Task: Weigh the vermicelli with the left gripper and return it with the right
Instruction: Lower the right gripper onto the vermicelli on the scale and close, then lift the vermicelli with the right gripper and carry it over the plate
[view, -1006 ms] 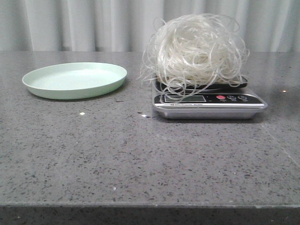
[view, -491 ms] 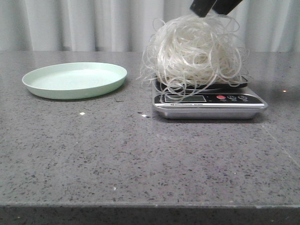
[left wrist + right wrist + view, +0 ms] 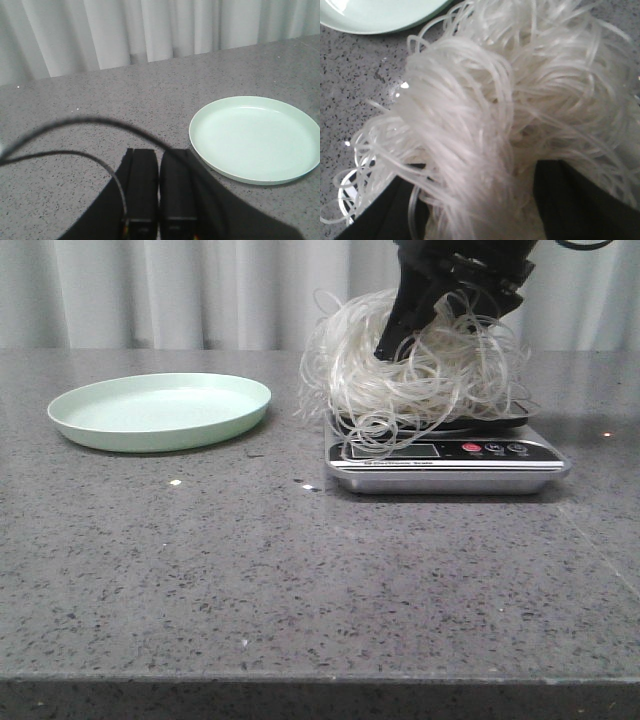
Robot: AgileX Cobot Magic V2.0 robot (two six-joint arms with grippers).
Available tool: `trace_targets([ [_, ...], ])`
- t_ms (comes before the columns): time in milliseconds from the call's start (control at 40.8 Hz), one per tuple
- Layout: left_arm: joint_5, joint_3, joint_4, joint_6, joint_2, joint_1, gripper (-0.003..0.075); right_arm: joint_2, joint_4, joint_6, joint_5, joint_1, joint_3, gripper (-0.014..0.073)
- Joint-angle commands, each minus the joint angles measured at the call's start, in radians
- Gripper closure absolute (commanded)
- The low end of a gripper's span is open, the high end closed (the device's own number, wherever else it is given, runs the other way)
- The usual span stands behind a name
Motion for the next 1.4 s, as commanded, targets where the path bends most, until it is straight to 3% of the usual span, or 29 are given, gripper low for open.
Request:
trace_targets([
  [0, -0.075, -0.027, -0.017, -0.01, -0.002, -0.008, 0.0583, -0.026, 0.001, -0.014, 0.014, 0.002, -0.026, 0.0069],
  [147, -0.075, -0.027, -0.017, -0.01, -0.002, -0.008, 0.0583, -0.026, 0.001, -0.014, 0.016, 0.002, -0.026, 0.0181],
  [343, -0.075, -0.027, -0.017, -0.01, -0.002, -0.008, 0.0583, -0.029, 0.001, -0.014, 0.02, 0.002, -0.026, 0.0452],
  [907, -0.075, -0.027, -0.017, -0.01, -0.002, -0.008, 0.0583, -0.09, 0.012, -0.014, 0.041, 0.002, -0.287, 0.0442],
  [1128, -0.075, -0.027, -0.017, -0.01, -0.002, -0.008, 0.0583, -0.09, 0.113, -0.014, 0.028, 0.008, -0.427, 0.0442],
  [1373, -0.075, -0.027, -0.017, -0.01, -0.002, -0.008, 0.0583, -0.062, 0.229, -0.014, -0.096, 0.085, -0.5, 0.0442],
])
